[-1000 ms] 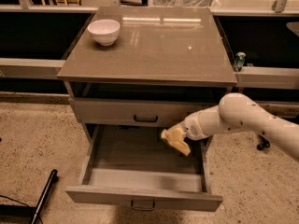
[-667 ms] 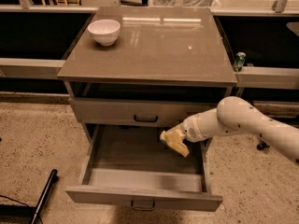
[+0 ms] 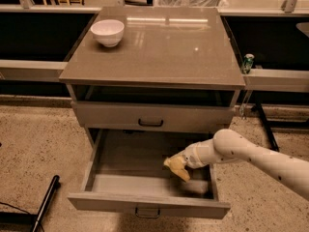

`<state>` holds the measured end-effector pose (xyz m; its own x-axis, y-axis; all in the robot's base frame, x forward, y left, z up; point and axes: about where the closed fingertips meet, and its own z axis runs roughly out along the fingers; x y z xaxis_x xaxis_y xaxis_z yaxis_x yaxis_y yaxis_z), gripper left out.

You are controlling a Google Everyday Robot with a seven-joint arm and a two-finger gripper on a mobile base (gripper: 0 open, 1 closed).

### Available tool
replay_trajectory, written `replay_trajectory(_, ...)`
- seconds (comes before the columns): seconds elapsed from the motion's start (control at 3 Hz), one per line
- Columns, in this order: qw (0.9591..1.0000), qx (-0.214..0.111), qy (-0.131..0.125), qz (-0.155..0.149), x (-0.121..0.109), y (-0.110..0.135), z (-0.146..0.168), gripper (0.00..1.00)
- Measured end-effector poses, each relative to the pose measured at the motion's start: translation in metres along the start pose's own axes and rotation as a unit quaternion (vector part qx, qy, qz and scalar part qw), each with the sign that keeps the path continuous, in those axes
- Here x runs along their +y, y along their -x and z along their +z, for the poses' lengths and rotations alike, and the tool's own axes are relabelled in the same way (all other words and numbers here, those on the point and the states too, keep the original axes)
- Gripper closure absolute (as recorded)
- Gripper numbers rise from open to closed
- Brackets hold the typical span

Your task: Place sponge into middle drawer

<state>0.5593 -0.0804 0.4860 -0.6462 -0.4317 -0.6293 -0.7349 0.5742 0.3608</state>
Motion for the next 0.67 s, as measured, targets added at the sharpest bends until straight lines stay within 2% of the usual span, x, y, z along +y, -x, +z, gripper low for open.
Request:
replay_trajectory(0.33,1.0000,0.000,0.001,0.001,0.0003,-0.0006,0.0007,0.50)
replay_trajectory(0.67,1.0000,0.000,0.001,0.001,0.0003,-0.0006,0.0007,0.19)
